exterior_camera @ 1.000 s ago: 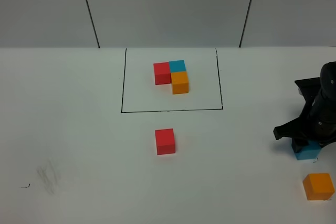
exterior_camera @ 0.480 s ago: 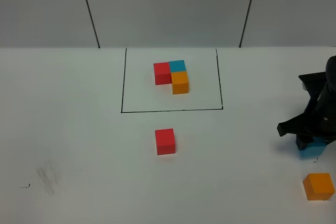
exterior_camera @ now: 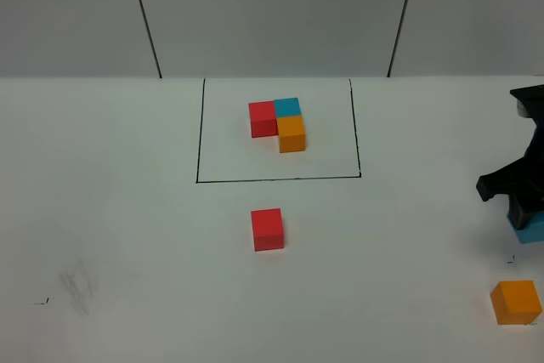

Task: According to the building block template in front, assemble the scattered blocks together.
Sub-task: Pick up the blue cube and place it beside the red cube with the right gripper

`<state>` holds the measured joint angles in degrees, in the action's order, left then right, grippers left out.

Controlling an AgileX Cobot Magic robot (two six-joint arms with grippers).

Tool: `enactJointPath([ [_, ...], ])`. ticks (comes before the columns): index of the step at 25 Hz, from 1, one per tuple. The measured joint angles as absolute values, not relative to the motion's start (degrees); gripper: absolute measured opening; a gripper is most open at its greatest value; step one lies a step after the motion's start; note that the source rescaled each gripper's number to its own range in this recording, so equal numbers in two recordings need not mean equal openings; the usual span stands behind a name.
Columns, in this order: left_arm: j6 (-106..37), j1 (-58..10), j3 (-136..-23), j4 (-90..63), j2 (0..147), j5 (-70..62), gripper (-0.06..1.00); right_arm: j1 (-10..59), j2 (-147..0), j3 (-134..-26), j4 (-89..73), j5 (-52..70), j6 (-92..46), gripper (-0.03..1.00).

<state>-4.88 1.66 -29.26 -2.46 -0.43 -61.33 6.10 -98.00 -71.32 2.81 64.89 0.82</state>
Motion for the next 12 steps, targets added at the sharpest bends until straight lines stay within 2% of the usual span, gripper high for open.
enactJointPath([
  [5,-4.9,1.7,-29.3,-2.5,-0.4,-61.3,0.54,9.1,-94.8,-71.9,-4.2,66.4,-7.6,0.00],
  [12,-4.9,1.7,-29.3,-2.5,-0.4,-61.3,0.54,19.7,-93.7,-72.3,-5.9,66.4,-23.5,0.00],
])
